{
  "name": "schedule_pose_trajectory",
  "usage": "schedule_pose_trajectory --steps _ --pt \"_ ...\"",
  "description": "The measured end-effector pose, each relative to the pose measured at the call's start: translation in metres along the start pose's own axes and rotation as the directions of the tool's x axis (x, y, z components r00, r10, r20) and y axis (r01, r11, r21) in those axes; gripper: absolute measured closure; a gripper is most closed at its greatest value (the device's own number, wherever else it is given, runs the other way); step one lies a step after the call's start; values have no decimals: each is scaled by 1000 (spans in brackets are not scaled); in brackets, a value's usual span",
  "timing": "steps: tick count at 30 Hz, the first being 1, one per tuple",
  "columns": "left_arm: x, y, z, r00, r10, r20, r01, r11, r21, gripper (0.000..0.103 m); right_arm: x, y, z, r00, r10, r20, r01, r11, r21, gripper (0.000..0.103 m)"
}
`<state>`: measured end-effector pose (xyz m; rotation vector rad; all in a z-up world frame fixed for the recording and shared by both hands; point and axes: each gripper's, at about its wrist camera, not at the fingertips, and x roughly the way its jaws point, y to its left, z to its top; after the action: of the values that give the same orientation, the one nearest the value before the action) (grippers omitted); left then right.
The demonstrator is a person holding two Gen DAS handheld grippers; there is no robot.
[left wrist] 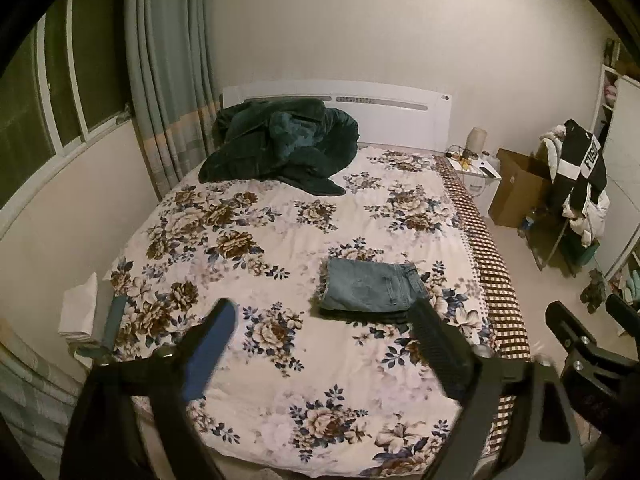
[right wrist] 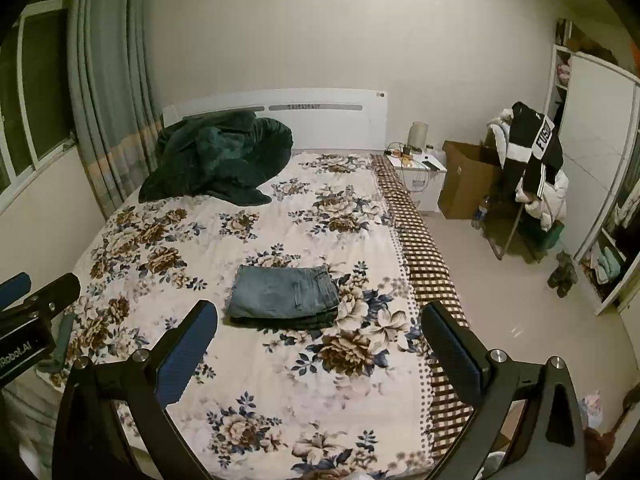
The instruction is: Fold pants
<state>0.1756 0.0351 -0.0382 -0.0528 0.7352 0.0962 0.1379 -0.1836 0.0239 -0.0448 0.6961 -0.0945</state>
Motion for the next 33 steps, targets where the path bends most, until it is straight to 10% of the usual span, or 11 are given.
schedule_pose_trajectory --steps 33 --pt "-15 2 -1 1000 -25 -7 25 999 35 4 -13 11 11 1000 9 7 -9 1000 22 0"
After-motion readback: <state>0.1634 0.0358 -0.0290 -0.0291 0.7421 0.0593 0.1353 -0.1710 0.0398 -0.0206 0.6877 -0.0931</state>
